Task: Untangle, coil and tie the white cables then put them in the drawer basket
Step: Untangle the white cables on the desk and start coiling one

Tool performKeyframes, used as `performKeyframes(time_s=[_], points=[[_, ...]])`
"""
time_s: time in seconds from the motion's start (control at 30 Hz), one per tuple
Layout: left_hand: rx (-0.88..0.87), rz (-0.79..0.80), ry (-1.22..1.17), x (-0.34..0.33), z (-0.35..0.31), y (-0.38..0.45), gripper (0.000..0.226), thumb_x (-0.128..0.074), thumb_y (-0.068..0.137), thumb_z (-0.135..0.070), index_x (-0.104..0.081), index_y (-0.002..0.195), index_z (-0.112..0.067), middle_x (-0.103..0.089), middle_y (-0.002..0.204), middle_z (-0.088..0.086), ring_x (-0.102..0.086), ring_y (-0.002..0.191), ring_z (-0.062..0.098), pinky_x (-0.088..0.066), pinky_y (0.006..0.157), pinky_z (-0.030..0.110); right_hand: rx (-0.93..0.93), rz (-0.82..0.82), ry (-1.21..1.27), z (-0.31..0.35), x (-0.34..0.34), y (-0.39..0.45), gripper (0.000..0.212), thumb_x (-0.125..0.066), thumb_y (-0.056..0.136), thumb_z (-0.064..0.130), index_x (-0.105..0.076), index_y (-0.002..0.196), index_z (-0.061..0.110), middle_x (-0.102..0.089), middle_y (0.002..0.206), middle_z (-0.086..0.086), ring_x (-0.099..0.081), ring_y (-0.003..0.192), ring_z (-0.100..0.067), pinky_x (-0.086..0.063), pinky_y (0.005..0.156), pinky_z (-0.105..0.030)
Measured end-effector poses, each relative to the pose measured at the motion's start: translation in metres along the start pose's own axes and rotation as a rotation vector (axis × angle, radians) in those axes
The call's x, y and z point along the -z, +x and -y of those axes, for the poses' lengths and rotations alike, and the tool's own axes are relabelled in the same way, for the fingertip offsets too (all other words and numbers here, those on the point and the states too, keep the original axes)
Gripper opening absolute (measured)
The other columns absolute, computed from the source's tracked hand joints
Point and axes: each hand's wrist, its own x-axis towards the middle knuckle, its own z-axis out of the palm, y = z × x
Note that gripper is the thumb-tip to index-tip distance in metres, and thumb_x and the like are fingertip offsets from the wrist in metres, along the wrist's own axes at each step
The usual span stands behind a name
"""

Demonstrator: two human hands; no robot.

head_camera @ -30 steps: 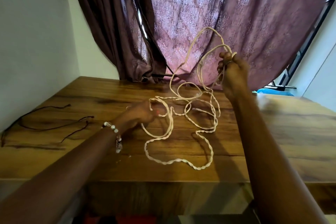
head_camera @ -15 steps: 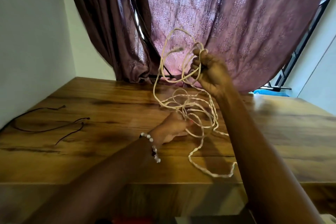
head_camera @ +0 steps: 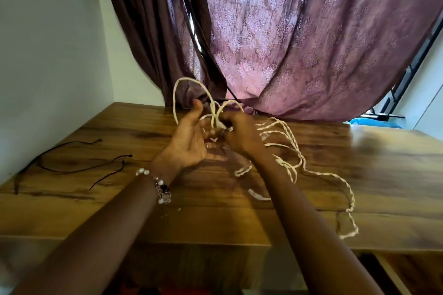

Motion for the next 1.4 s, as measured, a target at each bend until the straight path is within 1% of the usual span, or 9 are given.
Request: performKeyframes(time_s=[0.13,0.27,0.4,0.53,0.63,0.83,1.03,1.2,1.4], points=[[-0.045,-0.336,0.15,-0.002,-0.002,0.008,0.019,-0.054,0.094,-0.03,-0.059,0.081,-0.018,-0.062,0.059,0.001,-0.055,0.039,0.012,-0.048,0.042,0.021,0.165,0.153,-0.123,-0.001,-0.029,-0.012,0.025,-0.074,0.07,0.007,-0.071,0.094,0.001,-0.068,0.098,-0.018,-0.063,0.087,-0.03,-0.047,0.071,-0.032],[-0.07,-0.522,0.101,0.017,-0.008,0.008,0.028,-0.036,0.103,-0.029,-0.053,0.086,-0.014,-0.061,0.063,0.005,-0.06,0.056,0.018,-0.056,0.047,0.038,0.015,-0.111,-0.128,-0.03,-0.027,-0.03,0.015,-0.078,0.072,0.015,-0.068,0.082,0.013,-0.063,0.081,-0.004,-0.057,0.076,-0.022,-0.048,0.069,-0.033],[-0.215,-0.669,0.242,0.035,-0.018,0.008,0.037,-0.031,0.104,-0.03,-0.056,0.078,-0.02,-0.047,0.051,-0.004,-0.043,0.037,0.005,-0.038,0.04,0.016,-0.247,0.227,-0.452,-0.074,-0.013,-0.049,0.038,-0.073,0.075,0.045,-0.062,0.1,0.019,-0.061,0.101,-0.004,-0.058,0.091,-0.023,-0.049,0.078,-0.036],[-0.312,-0.592,0.22,0.045,-0.035,0.01,0.038,-0.037,0.103,-0.032,-0.063,0.08,-0.016,-0.034,0.037,-0.011,-0.029,0.029,0.001,-0.032,0.038,0.015,-0.486,0.211,-0.531,-0.098,-0.002,-0.058,0.027,-0.054,0.089,0.04,-0.059,0.108,0.021,-0.055,0.118,-0.009,-0.053,0.114,-0.033,-0.04,0.097,-0.056],[-0.346,-0.498,0.168,0.042,-0.052,0.006,0.04,-0.035,0.103,-0.035,-0.063,0.083,-0.013,-0.03,0.041,-0.01,-0.026,0.032,0.002,-0.029,0.039,0.012,-0.616,0.113,-0.579,-0.101,0.007,-0.053,0.031,-0.049,0.09,0.036,-0.059,0.107,0.012,-0.059,0.117,-0.014,-0.054,0.111,-0.036,-0.041,0.096,-0.055],[-0.374,-0.519,0.267,0.048,-0.065,0.011,0.039,-0.04,0.101,-0.037,-0.07,0.088,-0.015,-0.035,0.055,-0.003,-0.03,0.036,0.007,-0.025,0.037,0.015,-0.369,-0.364,-0.438,-0.077,0.025,-0.031,0.033,-0.064,0.086,0.027,-0.055,0.106,0.002,-0.065,0.096,-0.021,-0.062,0.09,-0.039,-0.046,0.071,-0.041],[-0.373,-0.262,0.2,0.048,-0.067,-0.002,0.032,-0.038,0.102,-0.035,-0.063,0.102,-0.015,-0.042,0.042,-0.009,-0.03,0.029,0.002,-0.022,0.032,0.011,-0.341,-0.21,-0.368,-0.084,0.023,-0.008,0.106,-0.081,0.072,0.028,-0.009,0.15,0.028,-0.067,0.105,-0.021,-0.065,0.089,-0.038,-0.052,0.075,-0.043],[-0.377,-0.195,0.182,0.064,-0.074,-0.008,0.027,-0.04,0.1,-0.036,-0.058,0.108,-0.016,-0.038,0.048,-0.007,-0.029,0.034,0.004,-0.027,0.034,0.016,-0.269,-0.178,-0.191,-0.087,0.049,0.017,0.045,-0.076,0.078,0.014,-0.061,0.121,0.014,-0.069,0.109,-0.01,-0.063,0.104,-0.025,-0.037,0.08,-0.02],[-0.376,-0.573,0.522,0.062,-0.057,0.006,0.018,-0.049,0.099,-0.026,-0.066,0.1,-0.019,-0.044,0.055,0.001,-0.033,0.034,0.009,-0.026,0.037,0.015,0.099,-0.3,0.486,-0.022,0.066,0.034,0.014,-0.062,0.084,-0.007,-0.065,0.093,0.002,-0.067,0.112,-0.01,-0.063,0.106,-0.008,-0.051,0.075,-0.017]])
